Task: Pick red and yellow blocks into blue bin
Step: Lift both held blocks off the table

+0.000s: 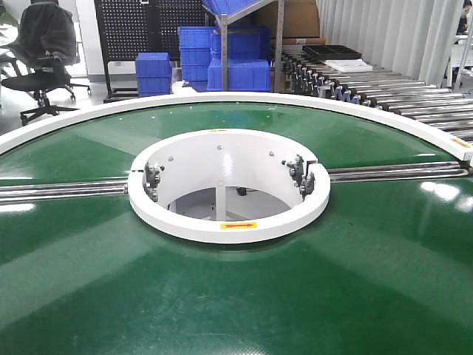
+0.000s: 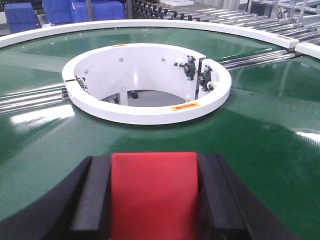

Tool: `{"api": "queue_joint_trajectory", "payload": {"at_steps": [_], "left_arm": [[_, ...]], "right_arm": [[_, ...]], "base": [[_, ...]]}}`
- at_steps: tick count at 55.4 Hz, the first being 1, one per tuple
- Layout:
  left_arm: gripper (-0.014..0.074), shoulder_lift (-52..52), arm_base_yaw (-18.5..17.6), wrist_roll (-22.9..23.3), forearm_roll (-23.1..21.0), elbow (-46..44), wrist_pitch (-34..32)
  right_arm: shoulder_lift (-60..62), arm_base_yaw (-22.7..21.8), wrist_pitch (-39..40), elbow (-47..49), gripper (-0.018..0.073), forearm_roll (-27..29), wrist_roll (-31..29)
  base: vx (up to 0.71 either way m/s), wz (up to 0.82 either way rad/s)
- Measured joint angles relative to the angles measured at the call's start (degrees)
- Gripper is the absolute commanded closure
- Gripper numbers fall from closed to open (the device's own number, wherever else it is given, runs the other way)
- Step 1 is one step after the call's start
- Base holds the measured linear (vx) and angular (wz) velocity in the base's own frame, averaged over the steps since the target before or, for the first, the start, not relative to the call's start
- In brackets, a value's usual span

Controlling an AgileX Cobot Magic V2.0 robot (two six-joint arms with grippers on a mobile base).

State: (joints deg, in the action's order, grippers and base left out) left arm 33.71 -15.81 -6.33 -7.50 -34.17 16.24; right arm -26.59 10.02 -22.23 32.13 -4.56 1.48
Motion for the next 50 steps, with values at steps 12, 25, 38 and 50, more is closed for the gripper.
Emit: {"api": "queue_joint_trajectory", "payload": {"at_steps": [12, 25, 38, 50], "left_arm": [[0.0596, -1.22, 0.00, 0.00, 0.00, 0.34, -1.50], [0.0596, -1.22, 0.00, 0.00, 0.00, 0.34, -1.50], [0.0596, -1.22, 0.00, 0.00, 0.00, 0.34, -1.50], [0.0594, -1.22, 0.00, 0.00, 0.00, 0.34, -1.50]], "right_arm": [[2.45, 0.00, -0.20, -0.41, 0.0570, -0.12, 0.06], [2.45, 0.00, -0.55, -0.43, 0.0570, -0.12, 0.16], [2.45, 0.00, -0.56, -0.43, 0.0570, -0.12, 0.16], [2.45, 0.00, -0.56, -0.43, 0.0570, -0.12, 0.16]], "base": [[0.00, 0.00], [0.00, 0.00], [0.00, 0.00], [-0.01, 0.01]]}}
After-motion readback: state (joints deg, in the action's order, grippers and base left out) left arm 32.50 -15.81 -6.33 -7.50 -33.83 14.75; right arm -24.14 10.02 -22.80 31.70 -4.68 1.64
